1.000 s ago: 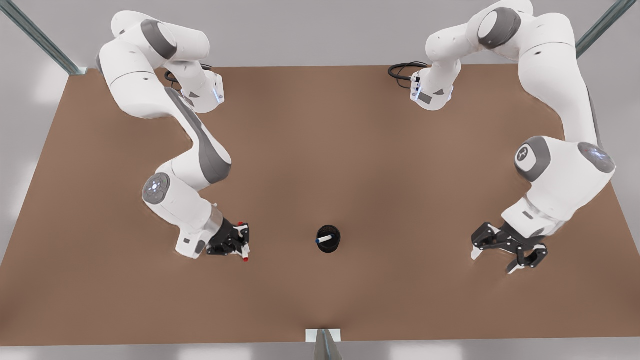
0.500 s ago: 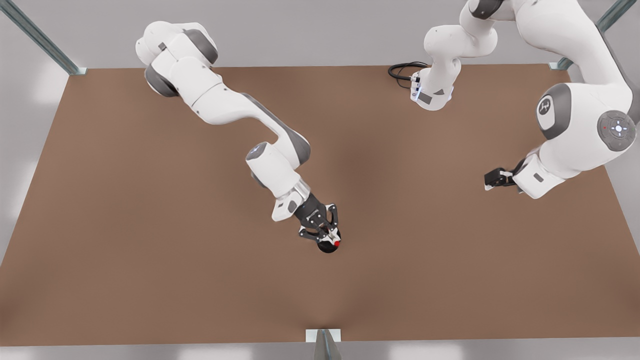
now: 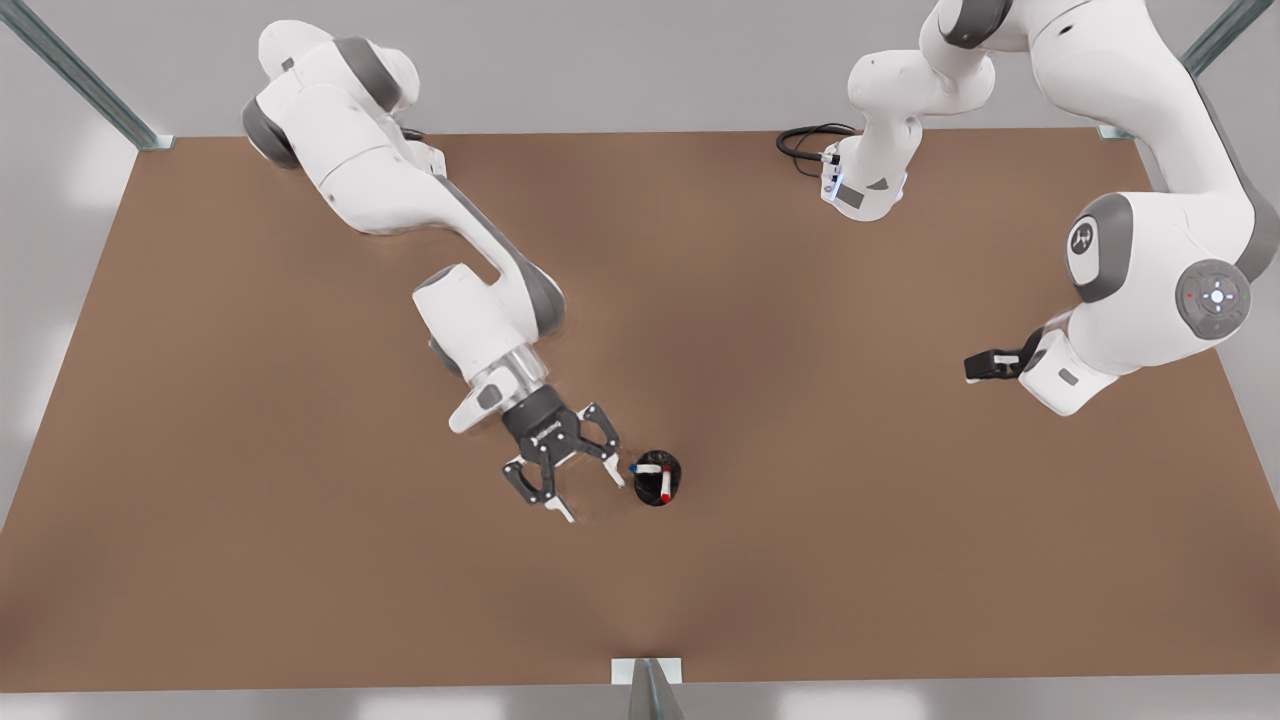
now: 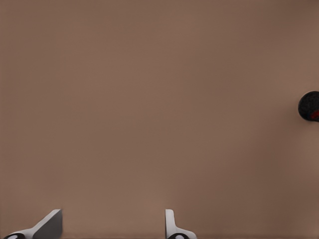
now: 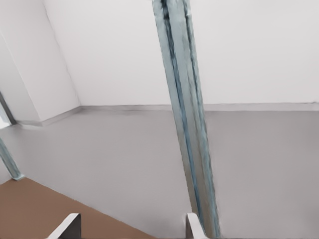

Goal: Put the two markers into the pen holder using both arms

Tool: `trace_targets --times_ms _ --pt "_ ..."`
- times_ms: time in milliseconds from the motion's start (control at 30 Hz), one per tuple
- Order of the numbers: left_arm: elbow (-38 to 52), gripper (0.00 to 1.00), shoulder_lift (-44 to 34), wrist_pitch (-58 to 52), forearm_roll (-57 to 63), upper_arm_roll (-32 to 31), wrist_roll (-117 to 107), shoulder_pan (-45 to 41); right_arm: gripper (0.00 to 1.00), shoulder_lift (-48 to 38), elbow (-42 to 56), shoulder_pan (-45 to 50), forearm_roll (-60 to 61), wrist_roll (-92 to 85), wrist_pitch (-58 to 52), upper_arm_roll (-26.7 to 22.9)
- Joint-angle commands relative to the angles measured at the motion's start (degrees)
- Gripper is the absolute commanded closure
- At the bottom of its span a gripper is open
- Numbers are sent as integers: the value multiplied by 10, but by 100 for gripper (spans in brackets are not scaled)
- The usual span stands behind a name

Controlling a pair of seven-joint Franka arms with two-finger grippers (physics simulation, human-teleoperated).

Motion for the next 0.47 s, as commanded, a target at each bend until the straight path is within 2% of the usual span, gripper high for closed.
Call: trace_targets --times_ms 0,33,67,100,133,200,233,433 --pt "2 0 -5 -3 1 1 -41 0 0 -102 -8 -39 -6 43 -572 7" --pt "4 0 -7 -3 1 0 -37 -3 0 -138 -10 -66 -3 43 -683 8" --pt "6 0 -11 -4 1 0 -38 -4 0 -188 -64 -110 23 33 -715 -5" --pt "8 0 -12 -3 2 0 -36 -5 0 -242 -139 -117 37 17 -706 -53" --pt "9 0 -11 -3 3 -1 -36 -6 0 -241 -161 -119 65 -40 -717 -94" --pt "12 0 -10 -3 3 -2 -35 -13 0 -197 -87 -130 74 -45 -848 -97" --pt "13 0 -10 -3 3 -2 -36 -14 0 -176 -51 -134 71 -47 -878 -95" --pt "13 0 -8 -4 1 -2 -41 -29 0 -178 -24 -128 76 -44 -845 -101"
